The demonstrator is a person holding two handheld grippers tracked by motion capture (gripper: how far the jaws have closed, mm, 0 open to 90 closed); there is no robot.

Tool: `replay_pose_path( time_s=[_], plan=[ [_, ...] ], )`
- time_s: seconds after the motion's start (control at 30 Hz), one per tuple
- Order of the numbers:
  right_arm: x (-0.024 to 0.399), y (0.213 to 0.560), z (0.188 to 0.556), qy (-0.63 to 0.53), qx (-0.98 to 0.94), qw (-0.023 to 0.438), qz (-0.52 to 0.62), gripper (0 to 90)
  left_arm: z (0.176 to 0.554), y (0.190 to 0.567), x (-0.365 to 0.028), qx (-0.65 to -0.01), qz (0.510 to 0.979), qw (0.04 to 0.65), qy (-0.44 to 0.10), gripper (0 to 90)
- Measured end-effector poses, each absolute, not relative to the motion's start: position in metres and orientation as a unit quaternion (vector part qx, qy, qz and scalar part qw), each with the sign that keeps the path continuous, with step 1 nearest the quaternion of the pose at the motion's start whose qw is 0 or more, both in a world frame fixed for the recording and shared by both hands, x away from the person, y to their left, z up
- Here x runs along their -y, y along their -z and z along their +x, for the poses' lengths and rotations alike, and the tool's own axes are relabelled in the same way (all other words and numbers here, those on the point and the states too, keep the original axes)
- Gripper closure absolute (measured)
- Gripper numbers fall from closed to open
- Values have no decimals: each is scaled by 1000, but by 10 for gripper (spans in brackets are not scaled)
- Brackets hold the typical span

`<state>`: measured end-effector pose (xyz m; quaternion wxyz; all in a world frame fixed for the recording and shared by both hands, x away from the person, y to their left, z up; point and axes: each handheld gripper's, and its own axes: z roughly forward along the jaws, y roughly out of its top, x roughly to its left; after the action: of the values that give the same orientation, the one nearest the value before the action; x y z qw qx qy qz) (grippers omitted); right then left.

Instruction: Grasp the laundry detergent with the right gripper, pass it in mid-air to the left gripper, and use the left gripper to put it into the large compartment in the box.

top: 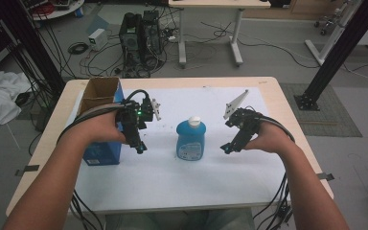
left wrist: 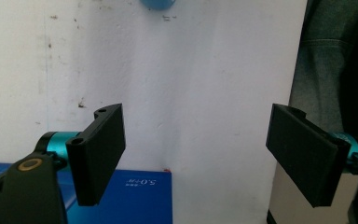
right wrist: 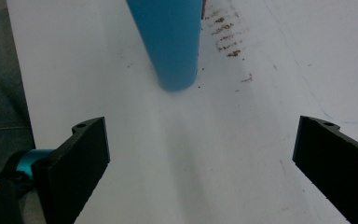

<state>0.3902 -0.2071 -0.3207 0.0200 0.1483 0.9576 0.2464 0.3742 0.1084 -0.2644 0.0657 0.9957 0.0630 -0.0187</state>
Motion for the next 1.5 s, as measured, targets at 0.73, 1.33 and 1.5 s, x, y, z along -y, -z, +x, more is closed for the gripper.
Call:
replay_pose_path(
  time_s=[0.73, 1.33, 1.5],
  plan=[
    [182, 357, 397, -303, -941, -7, 148, 18, 371, 264, -107, -60, 996, 62, 19, 197],
    [158, 381, 403, -339, -932, -11, 126, 18, 369, 269, -108, -61, 996, 58, 23, 197],
    [154, 386, 403, -347, -929, -12, 126, 18, 369, 270, -109, -62, 996, 59, 26, 197]
  ],
)
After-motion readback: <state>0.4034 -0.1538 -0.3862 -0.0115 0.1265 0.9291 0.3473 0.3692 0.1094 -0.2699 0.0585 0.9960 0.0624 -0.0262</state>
